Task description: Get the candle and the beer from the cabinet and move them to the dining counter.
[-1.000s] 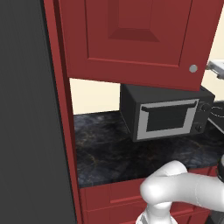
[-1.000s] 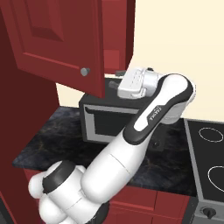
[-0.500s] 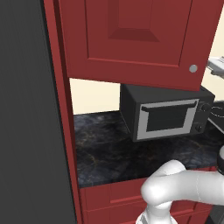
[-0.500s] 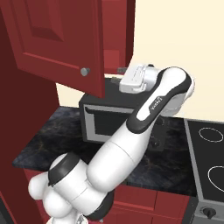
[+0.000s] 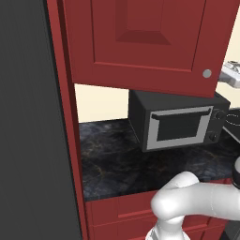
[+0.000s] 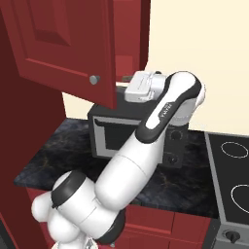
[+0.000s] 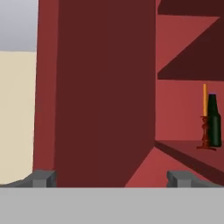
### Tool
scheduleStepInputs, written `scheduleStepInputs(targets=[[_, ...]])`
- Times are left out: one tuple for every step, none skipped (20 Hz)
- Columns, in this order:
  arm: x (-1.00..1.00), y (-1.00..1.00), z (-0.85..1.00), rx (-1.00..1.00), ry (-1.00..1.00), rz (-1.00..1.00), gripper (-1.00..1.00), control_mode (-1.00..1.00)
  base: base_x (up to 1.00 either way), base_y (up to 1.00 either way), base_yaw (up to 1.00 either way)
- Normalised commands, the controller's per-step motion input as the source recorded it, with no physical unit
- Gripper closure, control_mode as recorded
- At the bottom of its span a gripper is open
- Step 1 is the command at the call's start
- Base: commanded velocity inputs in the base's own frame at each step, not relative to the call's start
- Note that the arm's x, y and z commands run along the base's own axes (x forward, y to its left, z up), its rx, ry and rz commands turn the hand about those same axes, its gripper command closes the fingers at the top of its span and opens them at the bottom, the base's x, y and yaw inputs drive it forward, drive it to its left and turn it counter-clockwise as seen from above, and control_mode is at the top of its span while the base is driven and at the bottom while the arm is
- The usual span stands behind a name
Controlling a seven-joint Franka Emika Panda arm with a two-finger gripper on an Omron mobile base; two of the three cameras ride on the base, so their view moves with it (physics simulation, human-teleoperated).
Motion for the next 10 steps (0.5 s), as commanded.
scheduleStepInputs(targets=[[0.0, 0.53, -0.05, 0.0, 0.0, -0.03, -1.0, -1.0, 0.0, 0.0, 0.0], [0.0, 0.51, 0.0, 0.0, 0.0, -0.03, -1.0, -1.0, 0.0, 0.0, 0.0], [0.0, 0.52, 0.0, 0.0, 0.0, -0.03, -1.0, -1.0, 0.0, 0.0, 0.0], [0.0, 0.53, 0.0, 0.0, 0.0, -0.04, -1.0, -1.0, 0.0, 0.0, 0.0], [-0.1, 0.49, 0.0, 0.0, 0.0, -0.03, -1.0, -1.0, 0.0, 0.0, 0.0], [-0.14, 0.51, 0.0, 0.0, 0.0, -0.03, -1.0, -1.0, 0.0, 0.0, 0.0], [-0.38, 0.54, 0.0, 0.0, 0.0, -0.04, -1.0, -1.0, 0.0, 0.0, 0.0], [-0.61, 0.49, 0.0, 0.0, 0.0, -0.05, -1.0, -1.0, 0.0, 0.0, 0.0], [-0.98, 0.54, 0.0, 0.0, 0.0, -0.05, -1.0, -1.0, 0.0, 0.0, 0.0], [-0.98, 0.59, 0.0, 0.0, 0.0, -0.05, -1.0, -1.0, 0.0, 0.0, 0.0]])
